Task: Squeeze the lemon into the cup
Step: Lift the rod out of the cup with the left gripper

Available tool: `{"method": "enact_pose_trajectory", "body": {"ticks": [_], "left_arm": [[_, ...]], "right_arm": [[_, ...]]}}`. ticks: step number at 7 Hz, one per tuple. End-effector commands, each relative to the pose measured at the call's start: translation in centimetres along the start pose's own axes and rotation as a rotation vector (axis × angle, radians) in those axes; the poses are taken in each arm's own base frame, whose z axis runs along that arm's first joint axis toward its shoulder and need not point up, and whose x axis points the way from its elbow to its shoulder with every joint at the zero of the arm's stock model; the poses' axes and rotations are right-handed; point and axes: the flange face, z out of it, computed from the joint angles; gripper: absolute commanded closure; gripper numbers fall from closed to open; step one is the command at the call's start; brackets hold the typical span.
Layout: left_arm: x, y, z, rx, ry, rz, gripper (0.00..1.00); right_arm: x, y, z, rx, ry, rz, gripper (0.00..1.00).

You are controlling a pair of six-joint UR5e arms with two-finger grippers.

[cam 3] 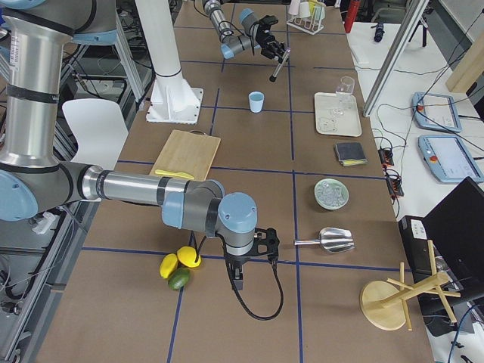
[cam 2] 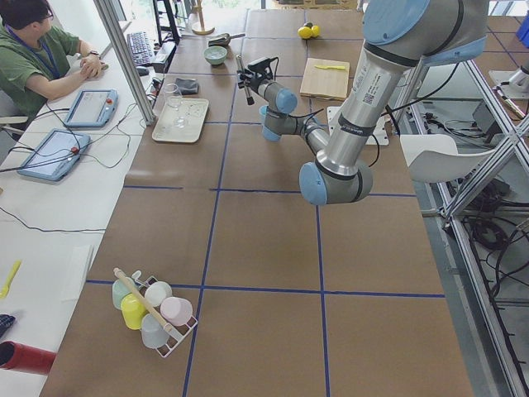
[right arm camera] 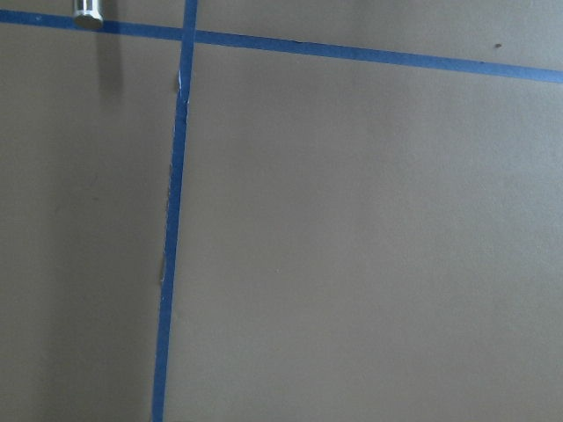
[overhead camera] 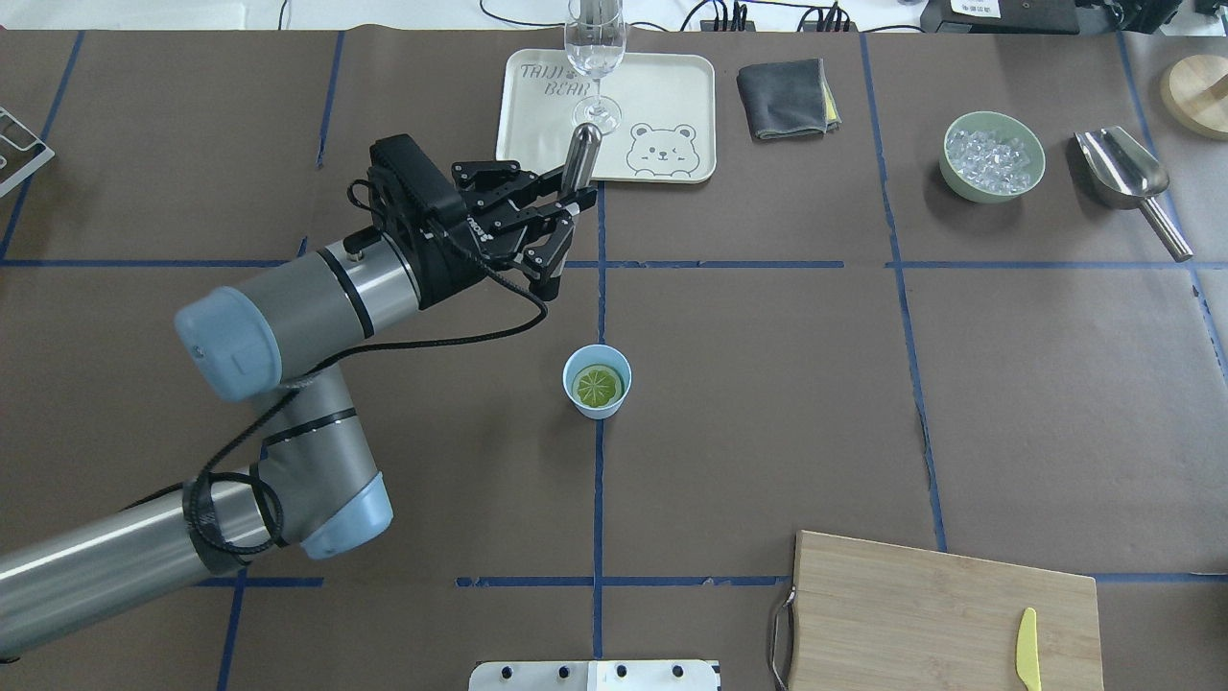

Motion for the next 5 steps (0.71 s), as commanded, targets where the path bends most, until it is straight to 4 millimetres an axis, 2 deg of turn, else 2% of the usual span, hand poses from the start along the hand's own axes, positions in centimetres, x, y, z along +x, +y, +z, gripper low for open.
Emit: {"method": "enact_pose_trajectory", "body": {"ticks": [1,3,5], "left_arm": [[-4.9,-1.4,-2.1,-0.3,-0.076,-0.009,1.0],[-11.3,-1.2,-5.7,-0.596,-0.134,-0.076,1.0],[-15.7,-1.6,-9.2,-0.81,-0.337,-0.167,1.0]], "right_arm": [[0.2,0.1,0.2,-0.003,-0.002,0.004,0.0],[0.3,0.1,0.4,-0.007,-0.003,0.006,0.0],[0.5,0.2,0.7,-0.013,-0.004,0.011,0.0]]}}
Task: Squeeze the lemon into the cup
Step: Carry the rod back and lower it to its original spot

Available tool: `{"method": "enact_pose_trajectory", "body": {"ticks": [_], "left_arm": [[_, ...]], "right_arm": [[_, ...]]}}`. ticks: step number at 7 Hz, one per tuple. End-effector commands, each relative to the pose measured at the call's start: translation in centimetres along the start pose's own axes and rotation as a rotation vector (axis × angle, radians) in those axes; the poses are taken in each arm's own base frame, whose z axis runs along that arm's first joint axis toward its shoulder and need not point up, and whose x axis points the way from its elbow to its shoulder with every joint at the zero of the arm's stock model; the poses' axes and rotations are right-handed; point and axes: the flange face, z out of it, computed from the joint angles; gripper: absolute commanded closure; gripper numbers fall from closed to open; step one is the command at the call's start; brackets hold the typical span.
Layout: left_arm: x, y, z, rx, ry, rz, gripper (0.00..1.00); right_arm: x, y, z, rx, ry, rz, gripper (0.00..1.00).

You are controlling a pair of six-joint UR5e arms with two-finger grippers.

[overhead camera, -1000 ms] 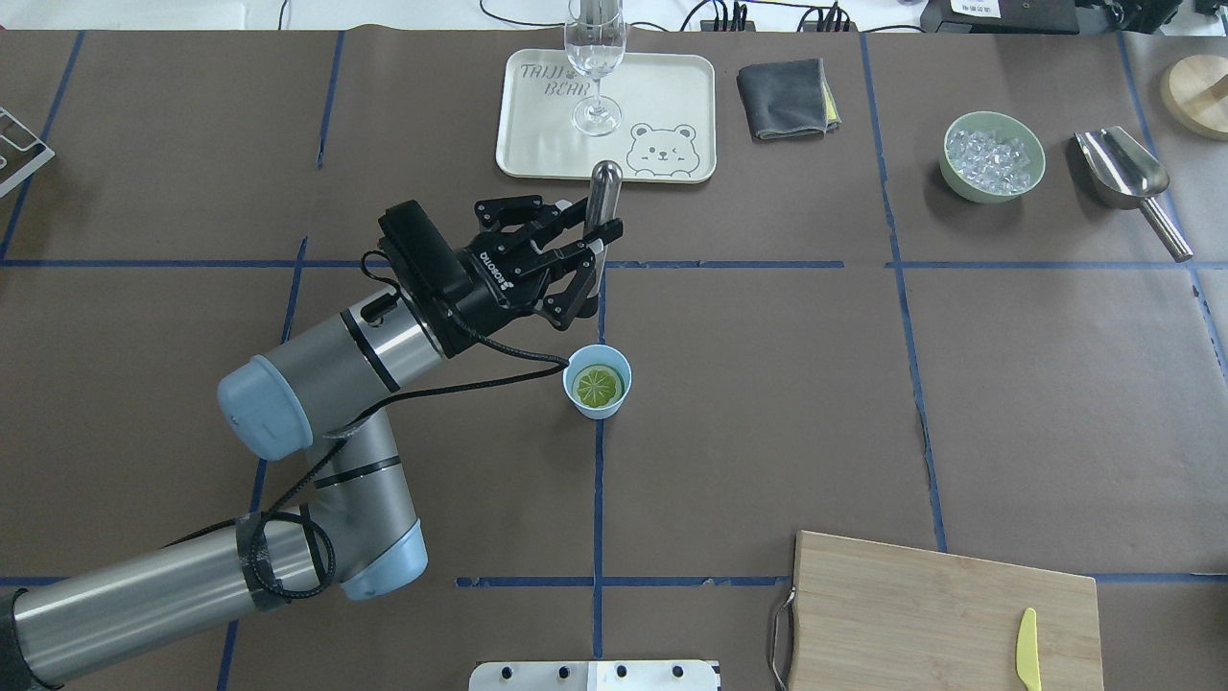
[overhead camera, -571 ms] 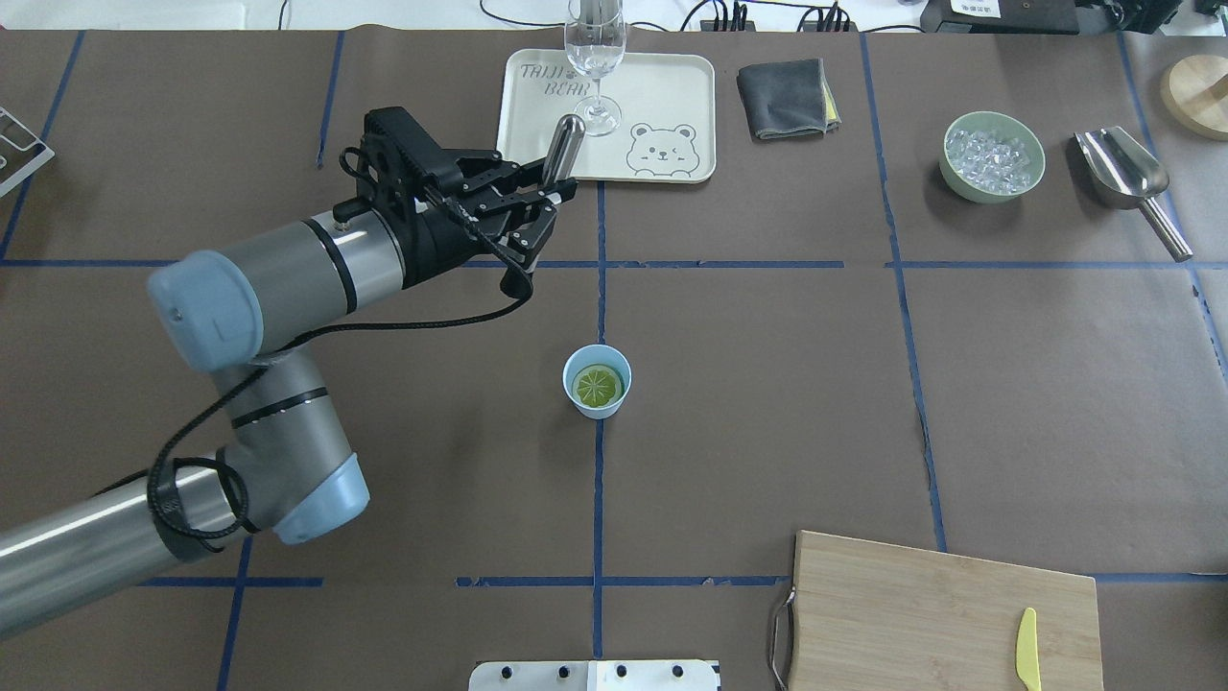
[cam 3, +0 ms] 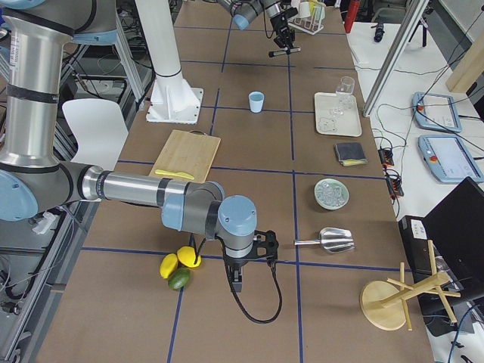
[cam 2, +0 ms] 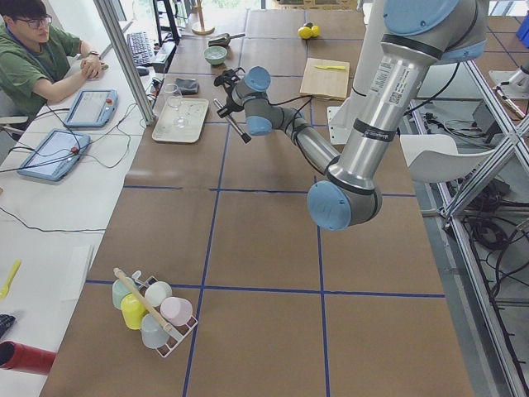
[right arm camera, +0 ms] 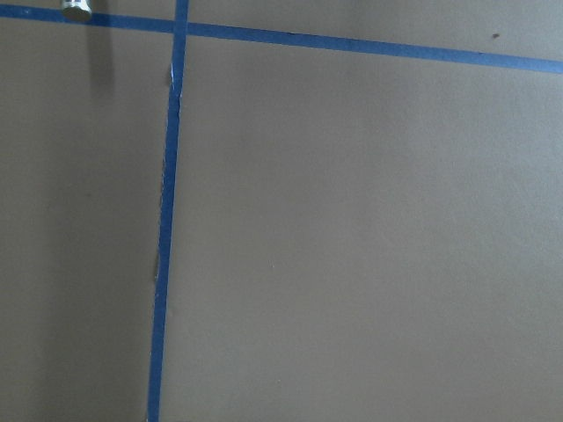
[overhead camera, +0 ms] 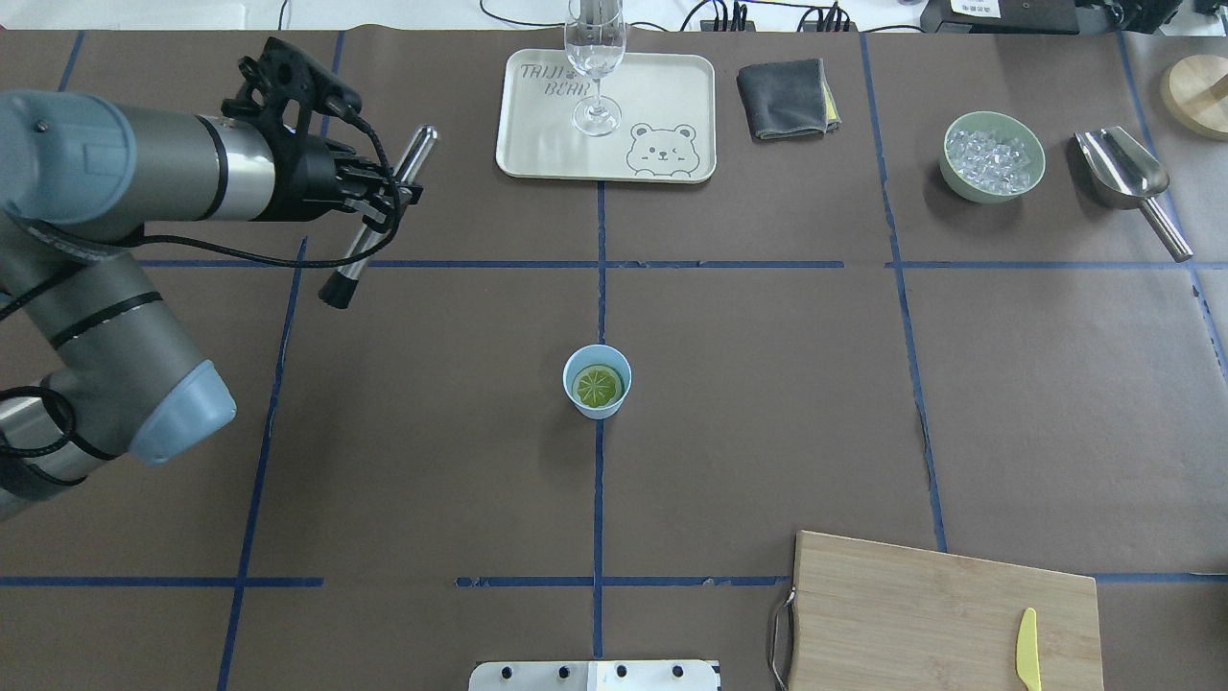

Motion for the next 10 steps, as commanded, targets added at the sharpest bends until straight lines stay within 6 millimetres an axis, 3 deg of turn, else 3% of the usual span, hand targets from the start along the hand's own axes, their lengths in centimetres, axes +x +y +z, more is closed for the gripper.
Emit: {"method": "enact_pose_trajectory", "body": {"ticks": [1,3,5,8,10], "left_arm": [[-5.3,2.2,-1.4,-0.209,-0.17,-0.189,1.0],[-9.1,8.4,-0.5,-0.285,-0.269,-0.447,1.0],[-11.6,12.2,1.0,-0.345,-0.332,-0.535,1.0],[-14.1,15.9,4.1,-0.423,-0.388,-0.563,1.0],[-13.1,17.8,6.1,-0.471,-0.391,-0.557,1.0]], "right_arm": [[0.3,0.1,0.4,-0.007,-0.002,0.005,0.0],[0.3,0.1,0.4,-0.007,-0.002,0.005,0.0],[0.8,0.3,1.1,-0.021,-0.007,0.019,0.0],[0.9,0.3,1.2,-0.023,-0.007,0.019,0.0],[0.9,0.4,1.3,-0.024,-0.008,0.02,0.0]]}}
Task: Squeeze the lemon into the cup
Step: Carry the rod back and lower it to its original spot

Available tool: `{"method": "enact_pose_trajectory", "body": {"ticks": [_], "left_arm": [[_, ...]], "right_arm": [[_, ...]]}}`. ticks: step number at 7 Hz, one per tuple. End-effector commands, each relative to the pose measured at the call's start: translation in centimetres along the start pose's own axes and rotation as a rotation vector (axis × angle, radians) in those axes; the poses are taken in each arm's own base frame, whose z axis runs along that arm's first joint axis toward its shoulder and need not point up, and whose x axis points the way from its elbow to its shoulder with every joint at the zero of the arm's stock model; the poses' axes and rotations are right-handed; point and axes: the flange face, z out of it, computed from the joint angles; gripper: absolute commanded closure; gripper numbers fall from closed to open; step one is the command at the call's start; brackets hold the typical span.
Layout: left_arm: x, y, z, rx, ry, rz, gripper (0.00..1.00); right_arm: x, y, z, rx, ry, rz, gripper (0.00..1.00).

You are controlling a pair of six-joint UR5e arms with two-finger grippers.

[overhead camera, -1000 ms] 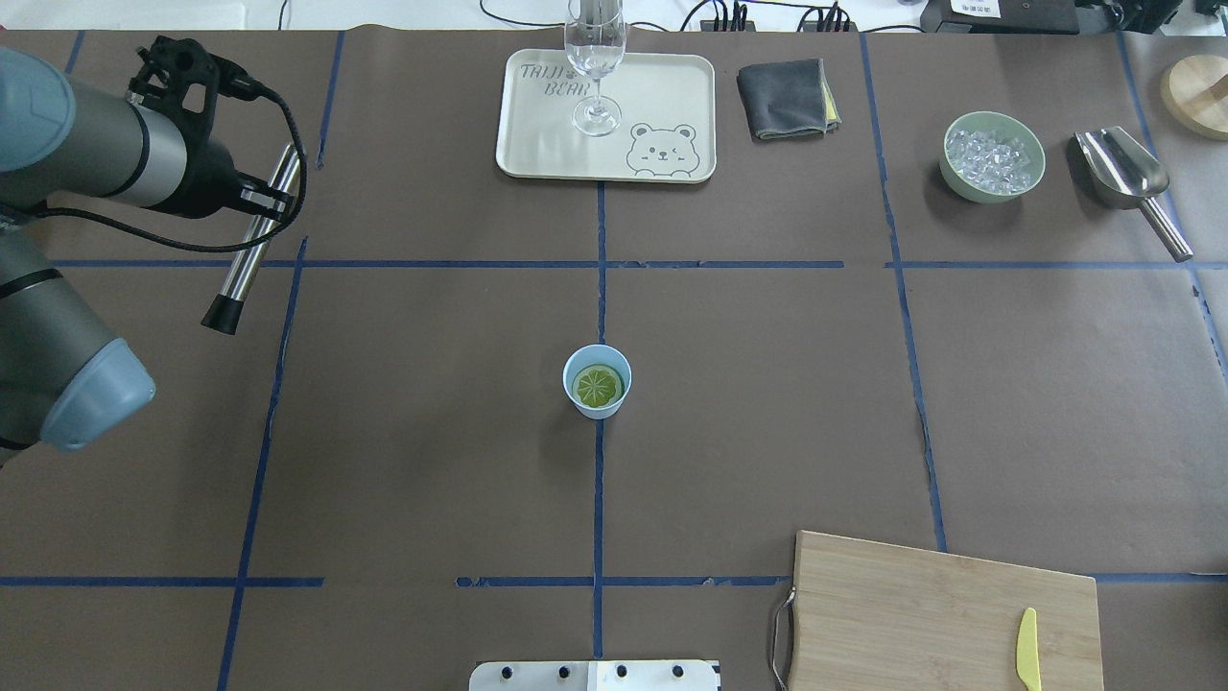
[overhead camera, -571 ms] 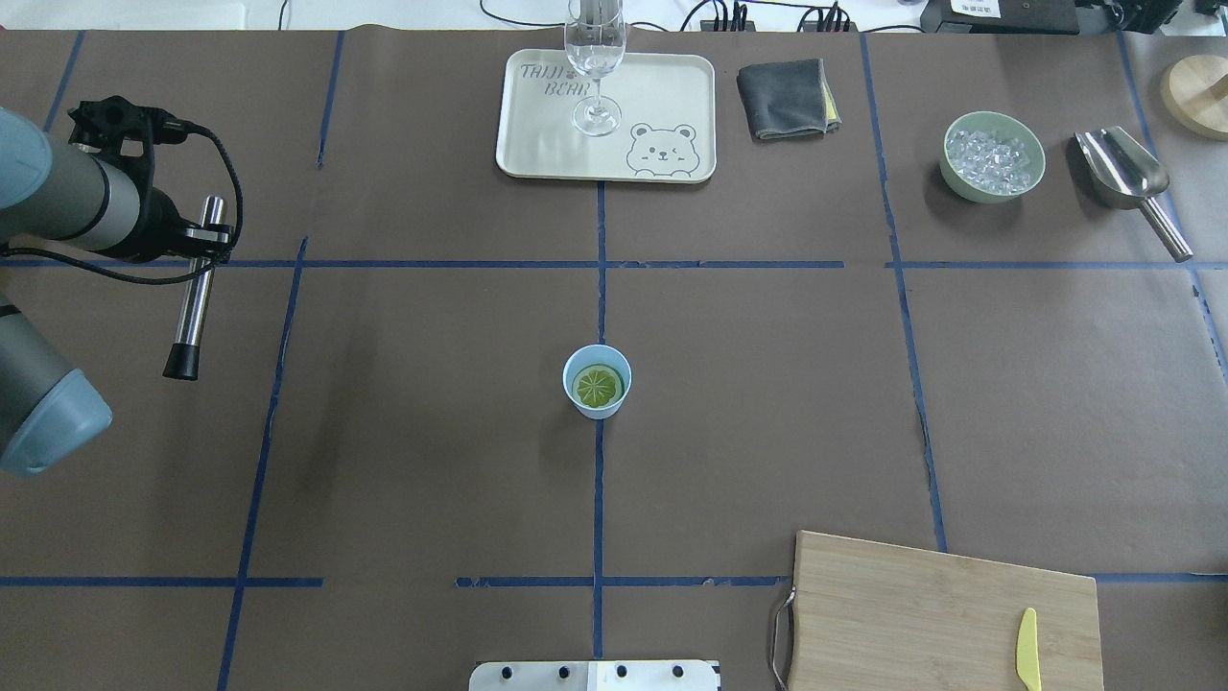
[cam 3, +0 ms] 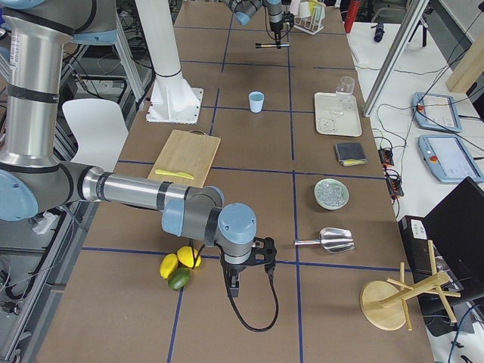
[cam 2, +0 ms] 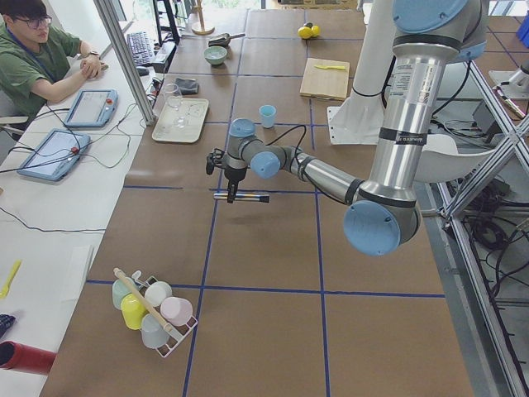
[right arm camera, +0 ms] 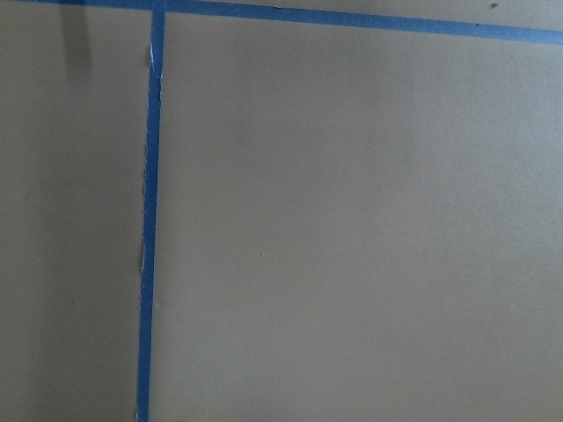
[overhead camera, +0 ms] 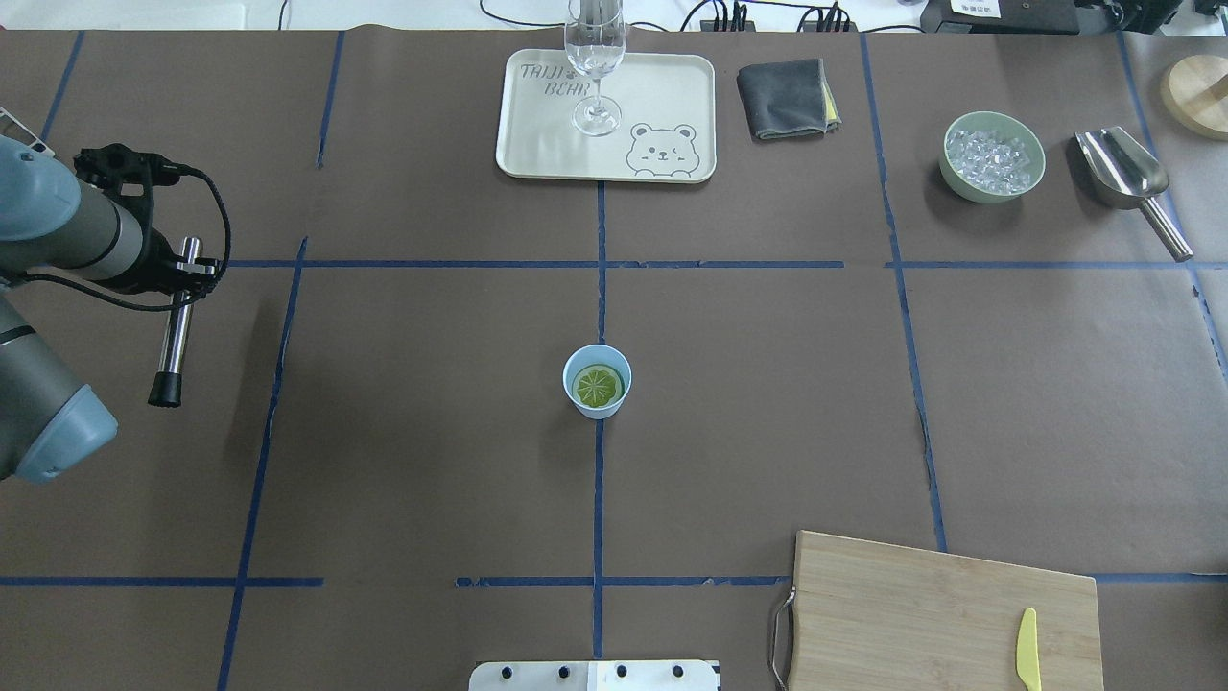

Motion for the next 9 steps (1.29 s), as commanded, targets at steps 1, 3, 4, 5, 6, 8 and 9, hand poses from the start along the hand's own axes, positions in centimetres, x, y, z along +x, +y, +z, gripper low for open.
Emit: {"method": "enact_pose_trajectory", "body": {"ticks": [1,3,4,5,6,8,9], "left_arm": [[1.5,1.8,2.5,-0.03,-0.023,0.019,1.0],[2.4,2.6,3.1,-0.034,-0.028,0.036,0.94],[2.4,2.7,3.2,-0.034,-0.03,0.04,0.92],[2.7,3.1,3.4,-0.04,-0.03,0.048,0.85],[2.9,3.2,3.4,-0.041,-0.028,0.051,0.52],[2.9,3.2,3.3,-0.038,-0.025,0.081,0.0],[3.2,3.1,2.7,-0.03,-0.017,0.127,0.0]], "right_arm": [[0.0,0.1,0.1,-0.001,0.001,0.001,0.0],[0.0,0.0,-0.1,0.001,0.0,-0.001,0.0],[0.0,0.0,0.0,0.0,0.0,0.0,0.0],[0.0,0.1,0.0,0.0,0.0,0.0,0.0],[0.0,0.1,0.0,-0.001,0.0,0.002,0.0],[0.0,0.1,0.1,-0.001,0.0,0.002,0.0],[0.0,0.0,-0.1,0.001,0.0,0.0,0.0]]}}
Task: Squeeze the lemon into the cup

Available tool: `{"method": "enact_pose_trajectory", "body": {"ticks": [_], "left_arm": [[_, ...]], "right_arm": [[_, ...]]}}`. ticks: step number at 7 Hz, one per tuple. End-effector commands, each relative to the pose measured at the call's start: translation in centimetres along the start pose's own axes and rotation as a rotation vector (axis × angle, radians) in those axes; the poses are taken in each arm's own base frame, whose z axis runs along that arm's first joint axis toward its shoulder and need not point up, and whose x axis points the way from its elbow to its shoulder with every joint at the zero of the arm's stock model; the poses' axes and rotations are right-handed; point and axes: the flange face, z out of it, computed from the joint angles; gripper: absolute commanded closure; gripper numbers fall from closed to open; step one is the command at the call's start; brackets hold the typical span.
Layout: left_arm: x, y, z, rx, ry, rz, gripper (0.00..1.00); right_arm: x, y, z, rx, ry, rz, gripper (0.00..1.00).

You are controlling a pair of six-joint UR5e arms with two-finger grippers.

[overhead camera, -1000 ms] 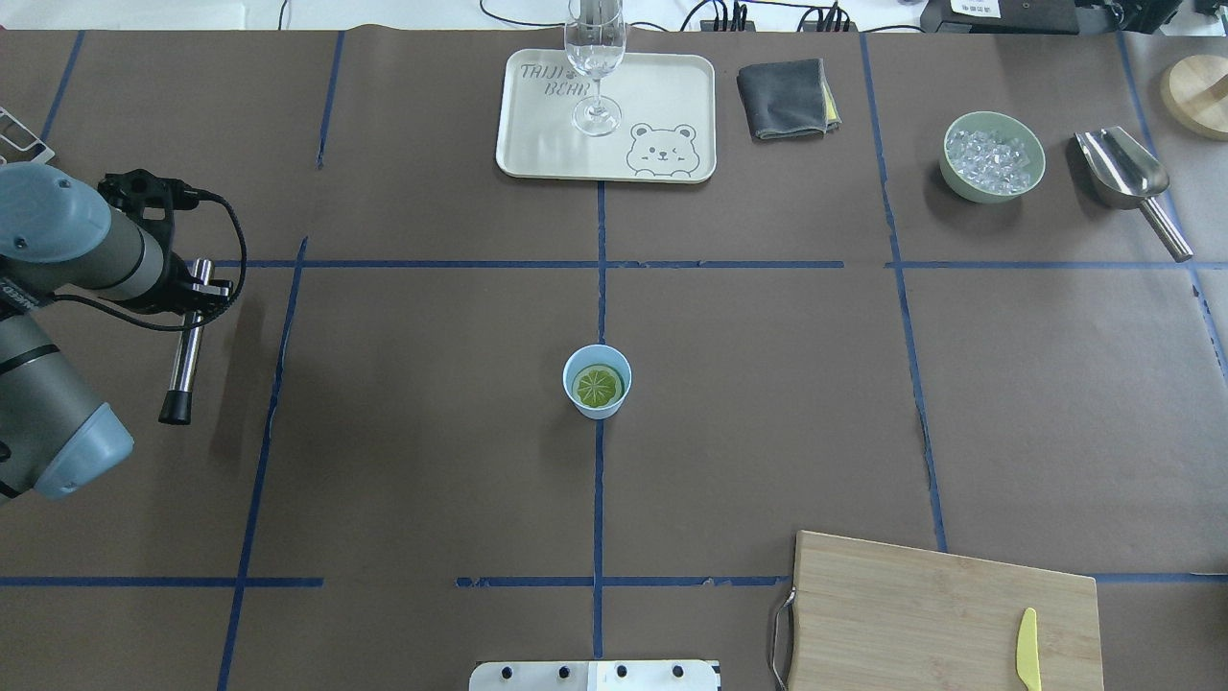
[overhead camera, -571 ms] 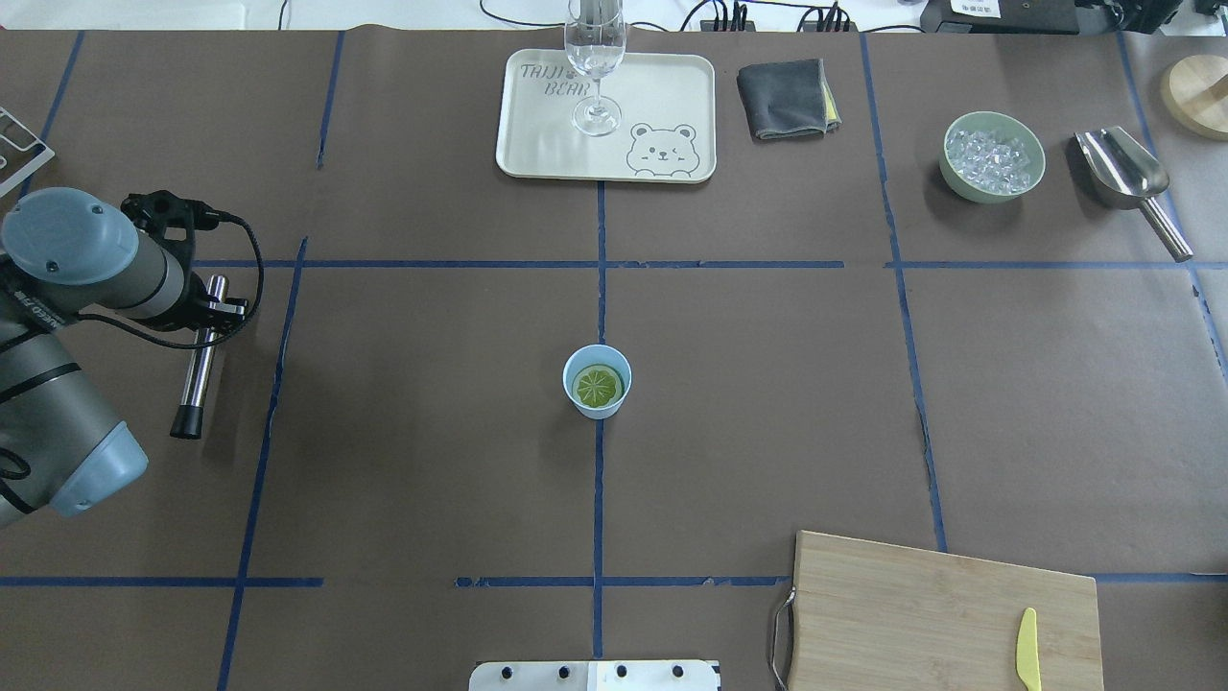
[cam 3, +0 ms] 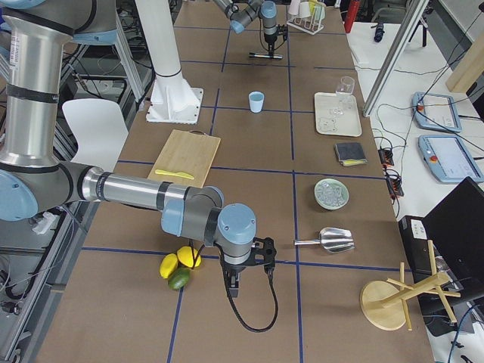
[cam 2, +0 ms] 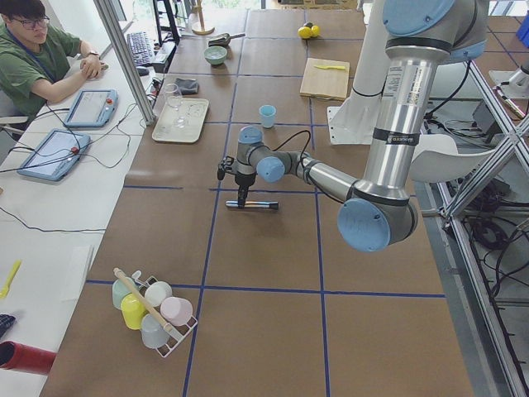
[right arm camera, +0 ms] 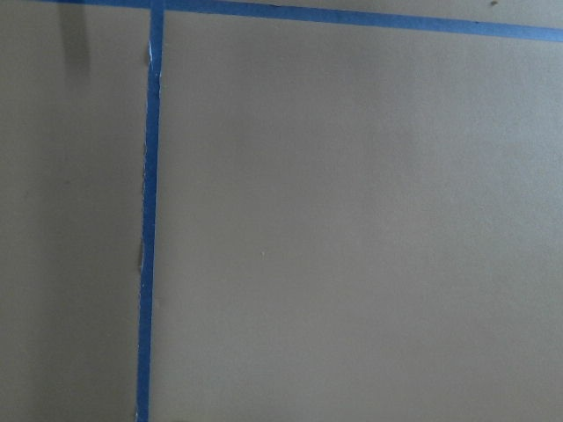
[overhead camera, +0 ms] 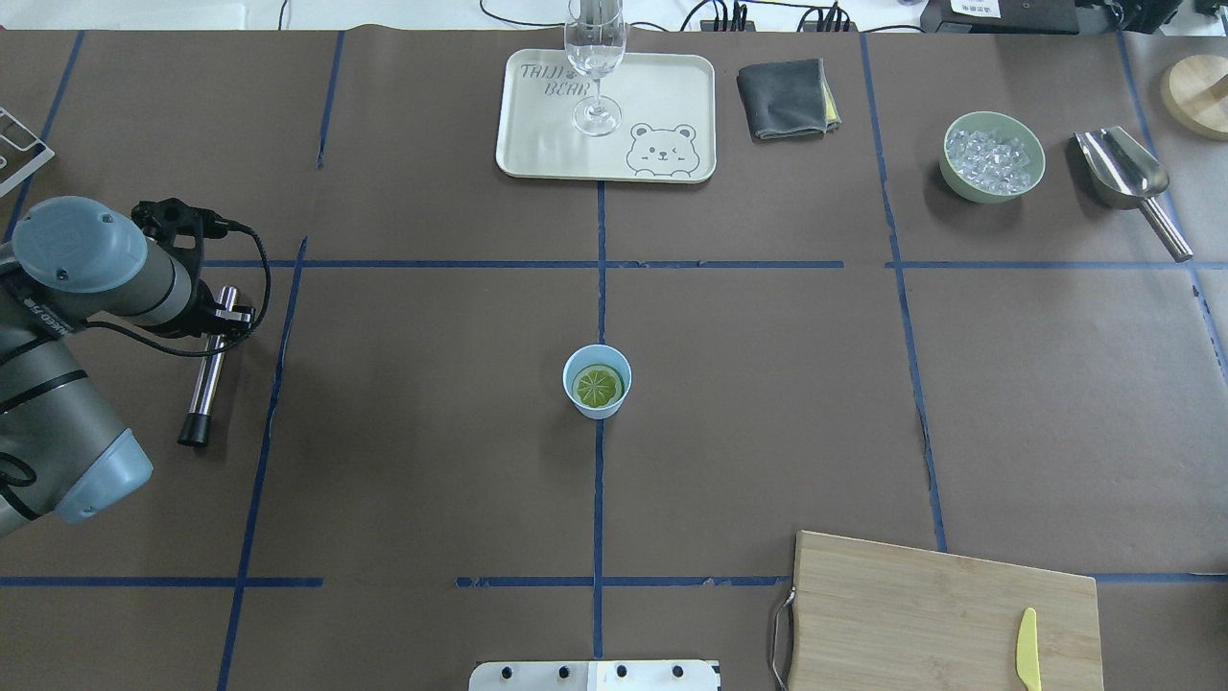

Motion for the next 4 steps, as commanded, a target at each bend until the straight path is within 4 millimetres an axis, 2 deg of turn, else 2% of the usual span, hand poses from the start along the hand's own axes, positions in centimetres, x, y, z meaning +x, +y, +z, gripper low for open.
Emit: {"method": "enact_pose_trajectory", "body": {"ticks": [1,2,4], "left_arm": [[0.3,-0.3,-1.4,0.02,0.017,0.1,0.0],[-0.8,-1.6,-4.0,0.058,0.027,0.15,0.0],[-6.7,-5.4,-9.4,0.138,0.026,0.21,0.0]], "right_arm": [[-0.1,-0.1,-0.1,0.002,0.0,-0.002,0.0],[-0.2,-0.5,-0.4,0.008,0.003,-0.009,0.0],[-0.3,-0.7,-0.5,0.011,0.004,-0.012,0.0]]}}
